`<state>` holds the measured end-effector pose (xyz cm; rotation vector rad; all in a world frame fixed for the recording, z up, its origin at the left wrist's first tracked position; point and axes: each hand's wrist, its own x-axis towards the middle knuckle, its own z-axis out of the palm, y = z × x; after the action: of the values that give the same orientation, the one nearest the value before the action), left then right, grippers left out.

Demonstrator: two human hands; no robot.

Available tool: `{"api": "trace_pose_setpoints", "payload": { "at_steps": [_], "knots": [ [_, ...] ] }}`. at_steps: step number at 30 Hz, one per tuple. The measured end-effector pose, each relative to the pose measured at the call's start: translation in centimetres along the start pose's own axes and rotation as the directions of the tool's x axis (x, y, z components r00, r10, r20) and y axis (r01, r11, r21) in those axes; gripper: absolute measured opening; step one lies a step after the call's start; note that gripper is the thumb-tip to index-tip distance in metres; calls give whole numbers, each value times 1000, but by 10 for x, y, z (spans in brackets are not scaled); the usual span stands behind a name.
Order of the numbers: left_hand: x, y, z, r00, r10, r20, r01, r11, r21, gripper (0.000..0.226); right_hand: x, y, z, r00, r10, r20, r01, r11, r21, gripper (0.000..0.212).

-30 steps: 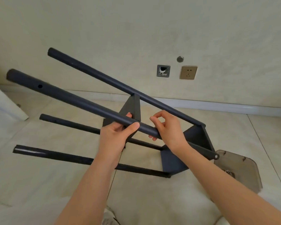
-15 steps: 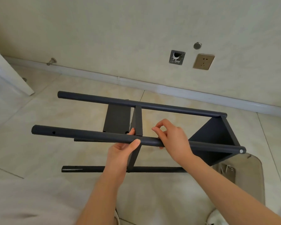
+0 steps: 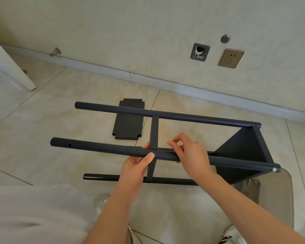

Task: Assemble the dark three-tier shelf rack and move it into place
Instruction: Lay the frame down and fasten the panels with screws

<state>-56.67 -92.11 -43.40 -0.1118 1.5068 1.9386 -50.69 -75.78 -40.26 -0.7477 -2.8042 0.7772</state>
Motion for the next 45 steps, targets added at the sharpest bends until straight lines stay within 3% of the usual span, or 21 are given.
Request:
{"api": "trace_pose_setpoints", "payload": {
  "at_steps": [6,11,15,17,20,25,29,32,38,39,42,45],
  "knots": [
    [-3,-12,-11,1000,-20,24,22,997,-79,55,-7,2,12,1000,10,-18,-10,1000,-10,27],
    [-6,-10,-10,1000,-15,-7,15,999,37,62,-6,5,14,999,-13,-33,12,999,-41,28],
    [-5,-17,-12,997,13,-82,0,988,155,44,1,0,9,997,61,-43,-61,998,3,30],
    [-7,-19,-12,993,9,-114,12,983,186,36,16,-6,0,982,126,-137,-110,986,124,29],
    [-9,-19,-10,988,-12,-154,48,972,229,34,45,-14,-11,968,75,-239,-45,990,131,30],
    [-8,-18,-10,979,-39,-199,83,972,219,21,83,-28,-7,982,-62,-180,60,998,-16,30],
    [-8,-15,-10,960,-53,-277,122,963,239,25,101,-31,8,989,-143,-46,145,988,43,26],
    [-10,-9,-8,946,-19,-323,138,927,348,25,107,-25,19,991,-129,-44,133,987,95,25],
    [-21,3,-1,929,195,-314,64,751,657,31,113,-8,27,993,-103,-51,113,959,260,14],
    [-24,5,1,913,264,-310,68,652,755,40,113,-7,29,993,-105,-54,115,955,272,13],
    [-29,10,3,823,538,-181,96,183,979,56,112,-4,33,992,-107,-70,124,944,305,14],
    [-28,14,-3,699,713,55,-95,17,995,48,111,-3,33,990,-115,-80,135,934,332,14]
  ]
}}
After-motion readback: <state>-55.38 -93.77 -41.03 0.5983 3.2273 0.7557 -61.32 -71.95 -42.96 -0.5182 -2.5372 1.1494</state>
